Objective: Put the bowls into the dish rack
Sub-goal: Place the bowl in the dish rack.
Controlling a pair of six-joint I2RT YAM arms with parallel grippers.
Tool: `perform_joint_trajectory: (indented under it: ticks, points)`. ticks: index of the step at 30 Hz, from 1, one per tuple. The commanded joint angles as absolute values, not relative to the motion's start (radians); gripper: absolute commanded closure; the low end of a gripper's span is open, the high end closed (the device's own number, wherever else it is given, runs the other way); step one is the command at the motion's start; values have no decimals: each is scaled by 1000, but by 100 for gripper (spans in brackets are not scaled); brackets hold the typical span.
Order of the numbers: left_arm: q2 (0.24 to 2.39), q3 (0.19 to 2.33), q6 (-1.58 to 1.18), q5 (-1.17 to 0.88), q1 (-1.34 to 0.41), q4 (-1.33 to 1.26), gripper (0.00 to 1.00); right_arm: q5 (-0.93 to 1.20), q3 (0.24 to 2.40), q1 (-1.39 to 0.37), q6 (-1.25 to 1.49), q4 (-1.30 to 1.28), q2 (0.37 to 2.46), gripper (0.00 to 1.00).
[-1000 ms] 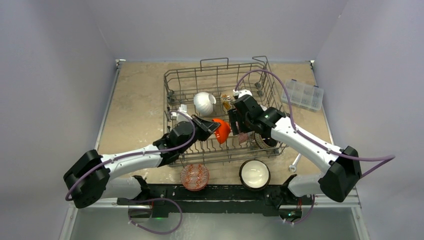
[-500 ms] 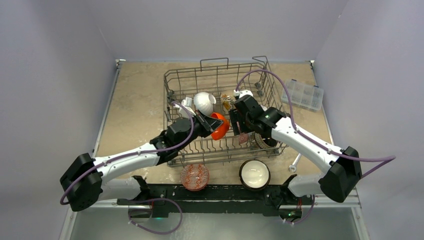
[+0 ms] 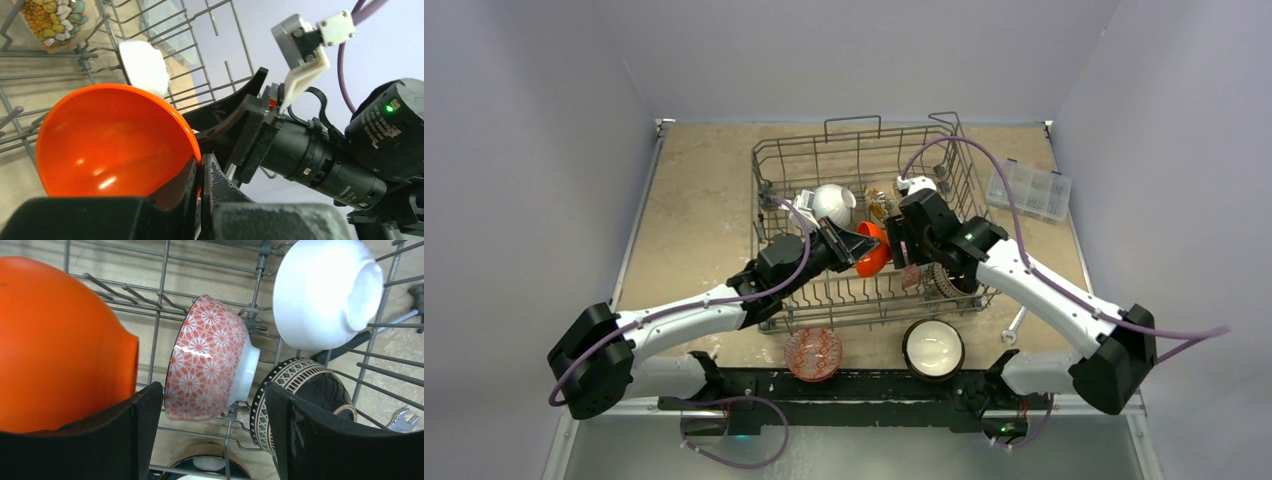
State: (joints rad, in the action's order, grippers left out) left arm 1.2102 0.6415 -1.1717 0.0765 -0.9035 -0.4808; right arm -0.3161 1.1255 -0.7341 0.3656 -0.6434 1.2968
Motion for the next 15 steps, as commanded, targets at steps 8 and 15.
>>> perform_joint_trajectory:
  ticks: [8,15]
  points:
    - [1233,540,-1337,94,-900,-829,100,-351,1157,-737,370,-577,1115,21]
    - [1247,467,-1425,135,-900,-866,100,-318,1145,-737,364,-554,1118,21]
